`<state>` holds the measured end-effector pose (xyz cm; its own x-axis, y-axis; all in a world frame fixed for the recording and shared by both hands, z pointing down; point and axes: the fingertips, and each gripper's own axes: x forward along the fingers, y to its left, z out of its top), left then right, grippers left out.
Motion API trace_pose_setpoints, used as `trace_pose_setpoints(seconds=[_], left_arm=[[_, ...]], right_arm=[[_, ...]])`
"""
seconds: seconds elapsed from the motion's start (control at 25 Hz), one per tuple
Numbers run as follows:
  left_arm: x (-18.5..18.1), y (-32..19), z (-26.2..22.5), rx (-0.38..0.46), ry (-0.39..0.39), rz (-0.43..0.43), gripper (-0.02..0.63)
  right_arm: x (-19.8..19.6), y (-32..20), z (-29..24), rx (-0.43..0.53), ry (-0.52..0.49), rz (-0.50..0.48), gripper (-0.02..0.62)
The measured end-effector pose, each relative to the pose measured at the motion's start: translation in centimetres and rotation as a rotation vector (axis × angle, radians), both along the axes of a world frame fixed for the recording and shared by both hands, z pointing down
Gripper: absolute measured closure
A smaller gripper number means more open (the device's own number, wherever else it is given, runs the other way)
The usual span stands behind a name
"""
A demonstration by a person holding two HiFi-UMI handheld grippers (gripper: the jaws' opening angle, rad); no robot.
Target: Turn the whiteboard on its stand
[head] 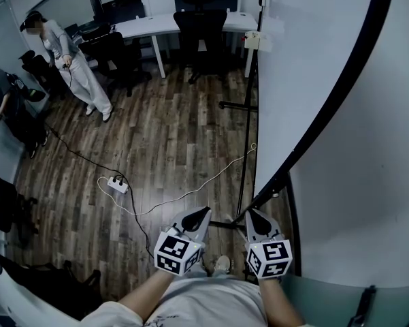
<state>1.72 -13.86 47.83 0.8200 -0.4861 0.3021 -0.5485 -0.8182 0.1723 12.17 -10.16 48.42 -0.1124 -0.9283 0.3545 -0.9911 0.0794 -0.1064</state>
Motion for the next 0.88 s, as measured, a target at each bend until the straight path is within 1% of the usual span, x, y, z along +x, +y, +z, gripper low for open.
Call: trace_pose_setpoints(seconds=[0.28,0.56,0.88], left_arm=[[0.15,-0.19,-0.22,-0.002,-0.001,-0.004,0.595],[-0.53,0.11,0.05,-0.006,-0.004,-0.002,0.595],[-0.13,0.04,-0.16,-0.008,-0.005,0.001,0.595]], right_arm=[[-0.03,-0.24,0.07,-0.009,0.001,-0.020,0.589],[-0.88,-0.06,0.35,-0.014,0.000,-0.033,0.589],[-0.59,-0.15,0.10,-0.017,0.006,-0.041,0.589]])
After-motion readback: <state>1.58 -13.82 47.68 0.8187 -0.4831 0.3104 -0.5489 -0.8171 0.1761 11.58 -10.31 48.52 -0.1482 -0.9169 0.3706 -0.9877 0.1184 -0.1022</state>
